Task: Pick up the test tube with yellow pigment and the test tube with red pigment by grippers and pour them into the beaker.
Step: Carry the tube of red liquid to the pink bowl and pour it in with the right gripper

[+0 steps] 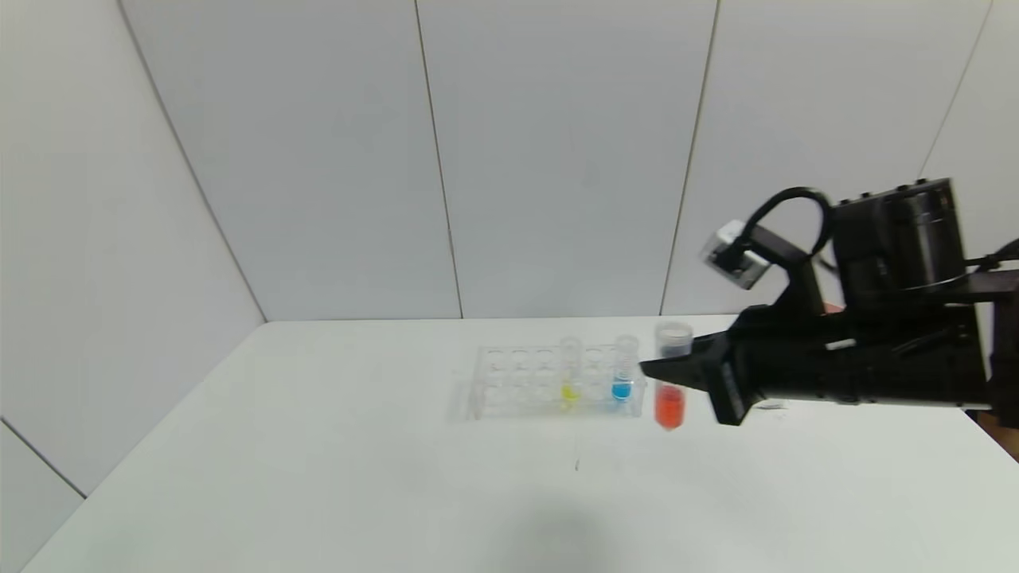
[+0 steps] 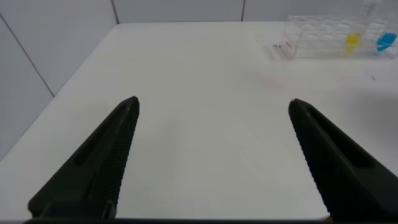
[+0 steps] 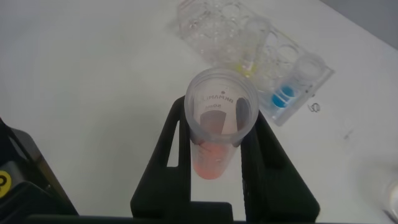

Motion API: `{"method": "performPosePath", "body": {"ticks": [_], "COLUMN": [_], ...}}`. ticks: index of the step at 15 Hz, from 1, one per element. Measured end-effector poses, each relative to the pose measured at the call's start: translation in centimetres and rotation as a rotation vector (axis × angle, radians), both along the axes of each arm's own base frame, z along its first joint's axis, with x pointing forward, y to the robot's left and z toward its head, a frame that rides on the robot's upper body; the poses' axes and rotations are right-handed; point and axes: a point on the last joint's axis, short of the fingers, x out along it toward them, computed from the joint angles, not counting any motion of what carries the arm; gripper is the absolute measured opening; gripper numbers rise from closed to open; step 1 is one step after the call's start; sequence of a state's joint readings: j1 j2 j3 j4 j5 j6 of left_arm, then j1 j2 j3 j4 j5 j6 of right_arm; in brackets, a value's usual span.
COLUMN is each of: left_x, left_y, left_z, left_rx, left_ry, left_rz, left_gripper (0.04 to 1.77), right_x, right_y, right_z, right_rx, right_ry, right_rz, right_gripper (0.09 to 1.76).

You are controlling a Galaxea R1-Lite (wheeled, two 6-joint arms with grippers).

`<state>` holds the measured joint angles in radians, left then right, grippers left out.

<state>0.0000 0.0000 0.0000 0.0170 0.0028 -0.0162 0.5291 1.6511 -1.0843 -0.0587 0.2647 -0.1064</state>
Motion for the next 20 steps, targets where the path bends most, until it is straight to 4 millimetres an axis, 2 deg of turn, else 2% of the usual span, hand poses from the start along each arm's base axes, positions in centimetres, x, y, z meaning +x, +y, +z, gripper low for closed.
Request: {"method": "performPosePath", "body": {"ticks": [4,6,8,11,14,17,20], "left_x": [0.0,0.0,0.0,0.0,0.0,0.0,0.0], "left_y": [0.0,0.0,0.0,0.0,0.0,0.0,0.0], "left_z": [0.0,0.0,0.0,0.0,0.0,0.0,0.0], "left_rx": [0.000,0.000,0.000,0.000,0.000,0.000,0.000], "left_ry": [0.000,0.000,0.000,0.000,0.000,0.000,0.000], "left_rz": [0.000,0.000,0.000,0.000,0.000,0.000,0.000], "left_gripper": [1.72,1.72,1.72,1.72,1.72,1.72,1.72], "right_x": [0.4,0.3,0.9,2.5,4.4,6.1,7.2], "right_y": [-10.4,-14.6,-17.7,-20.8,-23.1,-24.2,-24.3], "right_z": [0.4,0.3,0.4,0.3,-0.2,0.0,0.6], "right_rx": [-0.024,-0.044,-0.053,-0.121,-0.183,-0.205,-0.244], "right_ry": [-0.065,-0.068,-0.064,-0.122,-0.151,-0.106,-0.051], "right_rz": [-0.021,-0.049,-0.091,-0.112,-0.121,-0.109,-0.038], "right_gripper": [0.52,0.52,0.52,0.52,0.52,0.52,0.52]}}
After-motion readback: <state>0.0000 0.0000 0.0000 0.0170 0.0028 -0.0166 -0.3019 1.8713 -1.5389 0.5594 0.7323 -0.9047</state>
